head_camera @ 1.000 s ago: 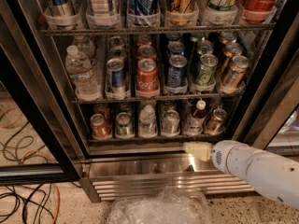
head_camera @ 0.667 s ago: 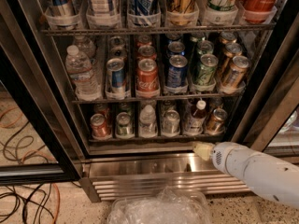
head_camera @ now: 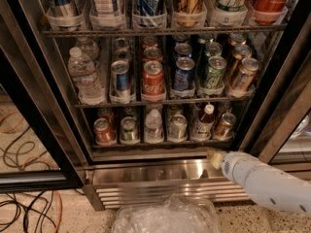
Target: Pick orange can from bottom shelf of fridge
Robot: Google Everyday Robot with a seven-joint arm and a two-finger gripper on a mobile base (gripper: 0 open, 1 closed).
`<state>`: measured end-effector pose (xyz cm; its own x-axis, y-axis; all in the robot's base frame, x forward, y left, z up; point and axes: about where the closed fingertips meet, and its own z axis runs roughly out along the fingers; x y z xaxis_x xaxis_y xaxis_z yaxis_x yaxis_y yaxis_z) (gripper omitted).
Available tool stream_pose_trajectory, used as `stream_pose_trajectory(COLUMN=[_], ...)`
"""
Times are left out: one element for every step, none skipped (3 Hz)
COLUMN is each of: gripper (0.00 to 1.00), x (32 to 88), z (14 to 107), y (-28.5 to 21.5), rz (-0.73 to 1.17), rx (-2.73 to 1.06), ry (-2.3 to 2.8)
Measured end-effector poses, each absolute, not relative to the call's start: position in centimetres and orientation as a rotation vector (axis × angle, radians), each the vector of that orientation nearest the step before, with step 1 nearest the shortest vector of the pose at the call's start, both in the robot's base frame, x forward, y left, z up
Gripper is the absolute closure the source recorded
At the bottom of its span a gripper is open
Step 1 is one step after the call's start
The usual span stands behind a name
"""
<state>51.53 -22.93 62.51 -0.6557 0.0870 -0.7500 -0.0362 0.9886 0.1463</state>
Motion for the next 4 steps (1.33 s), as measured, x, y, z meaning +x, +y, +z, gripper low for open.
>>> stream_pose_trajectory(gripper=[0.35, 0.34, 0.26, 0.28], x=[52.3, 53.5, 54.0, 54.6], z=[61.2, 60.9, 61.6, 61.1], y=[-24.1, -24.1, -23.0, -23.3], rz=[0.089, 0.033, 0.057, 0.073], rx=[0.060, 0.062, 0.053, 0.050], ry=[2.253, 2.194, 2.135, 2.086])
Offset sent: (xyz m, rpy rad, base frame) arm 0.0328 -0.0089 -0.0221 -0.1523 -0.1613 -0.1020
